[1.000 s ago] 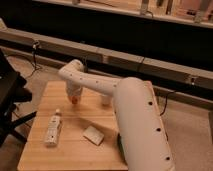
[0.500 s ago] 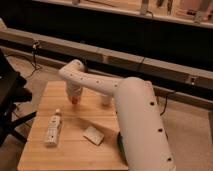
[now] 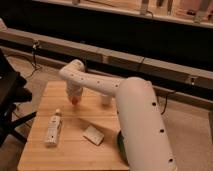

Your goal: Place the pepper on the white sponge

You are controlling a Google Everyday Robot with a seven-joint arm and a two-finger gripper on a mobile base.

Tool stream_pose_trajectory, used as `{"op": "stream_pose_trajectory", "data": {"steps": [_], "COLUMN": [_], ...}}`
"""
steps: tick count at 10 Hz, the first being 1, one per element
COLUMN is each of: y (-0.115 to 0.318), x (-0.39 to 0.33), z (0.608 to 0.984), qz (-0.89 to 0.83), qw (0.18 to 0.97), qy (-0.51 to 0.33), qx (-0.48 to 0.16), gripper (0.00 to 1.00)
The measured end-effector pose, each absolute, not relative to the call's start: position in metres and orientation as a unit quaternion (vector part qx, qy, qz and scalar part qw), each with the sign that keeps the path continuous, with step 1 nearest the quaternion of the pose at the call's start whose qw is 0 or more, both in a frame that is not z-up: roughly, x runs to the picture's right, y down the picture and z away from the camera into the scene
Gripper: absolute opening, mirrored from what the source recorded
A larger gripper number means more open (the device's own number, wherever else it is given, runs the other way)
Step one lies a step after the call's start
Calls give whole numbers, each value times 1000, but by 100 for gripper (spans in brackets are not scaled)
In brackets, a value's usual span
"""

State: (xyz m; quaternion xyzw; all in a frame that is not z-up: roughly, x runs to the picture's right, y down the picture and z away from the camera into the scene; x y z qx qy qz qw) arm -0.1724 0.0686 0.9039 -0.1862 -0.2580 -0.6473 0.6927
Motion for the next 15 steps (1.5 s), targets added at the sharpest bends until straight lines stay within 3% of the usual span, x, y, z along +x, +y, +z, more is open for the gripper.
{"op": "stream_pose_trajectory", "data": {"steps": [15], "y": [77], "x": [-158], "z": [889], "qz": [-649], "qw": [690], "qy": [-264], "qx": [-183], "gripper": [1]}}
